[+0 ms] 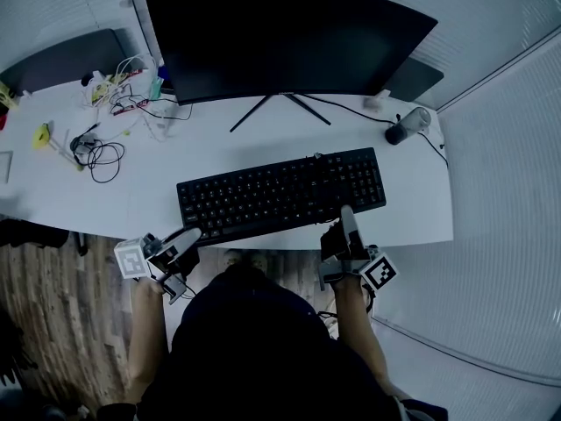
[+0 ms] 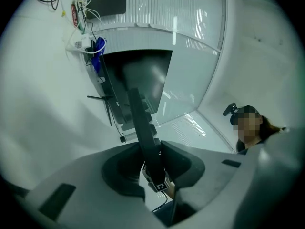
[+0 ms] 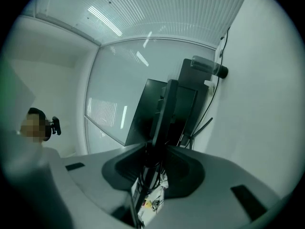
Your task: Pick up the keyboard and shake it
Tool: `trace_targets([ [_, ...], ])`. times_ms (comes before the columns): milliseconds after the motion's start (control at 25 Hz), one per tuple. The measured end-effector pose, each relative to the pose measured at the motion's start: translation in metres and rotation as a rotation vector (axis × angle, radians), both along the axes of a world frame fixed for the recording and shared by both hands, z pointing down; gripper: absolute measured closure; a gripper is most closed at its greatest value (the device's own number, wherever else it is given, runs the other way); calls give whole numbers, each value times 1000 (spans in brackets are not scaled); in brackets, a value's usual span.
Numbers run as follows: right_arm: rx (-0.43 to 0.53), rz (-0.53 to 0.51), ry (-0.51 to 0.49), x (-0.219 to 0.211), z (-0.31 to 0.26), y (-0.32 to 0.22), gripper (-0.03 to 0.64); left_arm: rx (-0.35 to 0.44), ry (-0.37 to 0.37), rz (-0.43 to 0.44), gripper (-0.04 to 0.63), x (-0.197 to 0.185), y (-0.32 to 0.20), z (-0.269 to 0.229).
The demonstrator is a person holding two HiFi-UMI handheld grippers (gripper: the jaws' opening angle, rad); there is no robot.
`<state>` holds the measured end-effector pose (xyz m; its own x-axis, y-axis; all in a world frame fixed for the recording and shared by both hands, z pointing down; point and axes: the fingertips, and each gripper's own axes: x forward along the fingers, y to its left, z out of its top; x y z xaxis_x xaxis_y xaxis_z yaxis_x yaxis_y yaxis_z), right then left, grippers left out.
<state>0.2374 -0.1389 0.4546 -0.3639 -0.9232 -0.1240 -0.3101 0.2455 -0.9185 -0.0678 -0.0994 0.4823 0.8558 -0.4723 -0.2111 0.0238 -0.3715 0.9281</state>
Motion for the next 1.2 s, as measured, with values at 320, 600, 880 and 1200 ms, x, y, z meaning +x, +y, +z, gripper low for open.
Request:
trace_targets([
  [320,-54,5,-32,-6,28,8,492,-31,-24,0,474,-8,3,13],
  [600,-76,19,-50,-6,45,13,492,-46,-58,22,474,-11,-1,23],
  [880,-151,50,-84,-3,83,22,492,-107,-77,60,474,-9,-8,49],
  [1200,-295,112,-111,7,138,35,492,-218,-93,86,474,1,-15,88],
])
